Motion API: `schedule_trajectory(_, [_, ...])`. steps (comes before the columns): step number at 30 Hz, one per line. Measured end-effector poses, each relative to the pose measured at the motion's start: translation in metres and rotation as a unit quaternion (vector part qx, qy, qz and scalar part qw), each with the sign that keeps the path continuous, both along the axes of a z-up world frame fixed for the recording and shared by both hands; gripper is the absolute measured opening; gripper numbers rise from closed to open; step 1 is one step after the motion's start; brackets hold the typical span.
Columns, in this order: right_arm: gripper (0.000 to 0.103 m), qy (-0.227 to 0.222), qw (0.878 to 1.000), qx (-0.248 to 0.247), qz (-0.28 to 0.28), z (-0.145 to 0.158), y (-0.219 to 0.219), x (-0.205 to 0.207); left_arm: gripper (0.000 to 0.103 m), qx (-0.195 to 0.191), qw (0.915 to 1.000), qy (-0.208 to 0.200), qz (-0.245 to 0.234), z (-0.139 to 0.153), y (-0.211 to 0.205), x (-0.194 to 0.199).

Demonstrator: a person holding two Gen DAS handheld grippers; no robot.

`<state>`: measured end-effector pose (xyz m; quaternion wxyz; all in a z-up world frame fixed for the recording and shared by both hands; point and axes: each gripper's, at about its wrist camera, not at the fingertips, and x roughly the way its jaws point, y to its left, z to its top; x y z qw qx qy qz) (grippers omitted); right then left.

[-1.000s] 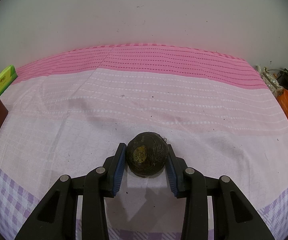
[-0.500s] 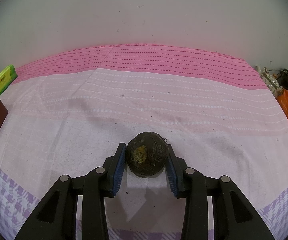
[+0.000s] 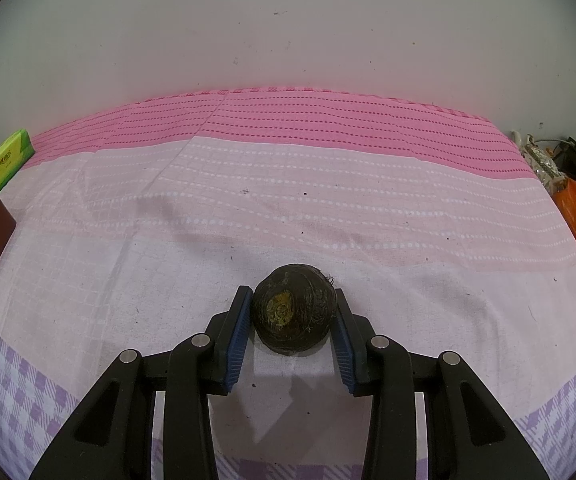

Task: Organize fruits
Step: 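Carry dark brown fruit over the tin tray with left tool, then open left tool to release dark brown fruit into the tray, then carry held dark brown fruit over the tin tray with right tool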

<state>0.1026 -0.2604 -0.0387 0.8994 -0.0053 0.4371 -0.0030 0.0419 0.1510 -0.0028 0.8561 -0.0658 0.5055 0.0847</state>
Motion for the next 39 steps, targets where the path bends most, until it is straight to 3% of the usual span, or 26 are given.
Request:
schedule_trajectory(24, [0.046,0.001,1.0,0.007,-0.004,0.0,-0.005,0.0,0.035,-0.011,0.9999,0.004,0.0,-0.006,0.003,0.002])
schedule_trajectory(28, [0.051,0.002,1.0,0.008,-0.001,0.0,-0.005,-0.002,0.04,-0.01,0.9999,0.004,0.001,-0.005,0.003,0.001])
schedule_trajectory(31, [0.051,0.002,1.0,0.007,-0.003,-0.001,-0.005,-0.003,0.048,-0.005,1.0,0.005,-0.003,-0.004,0.0,0.001])
schedule_trajectory(39, [0.048,0.002,1.0,0.006,-0.003,-0.001,-0.001,-0.003,0.055,-0.005,1.0,-0.001,0.008,0.005,0.004,-0.002])
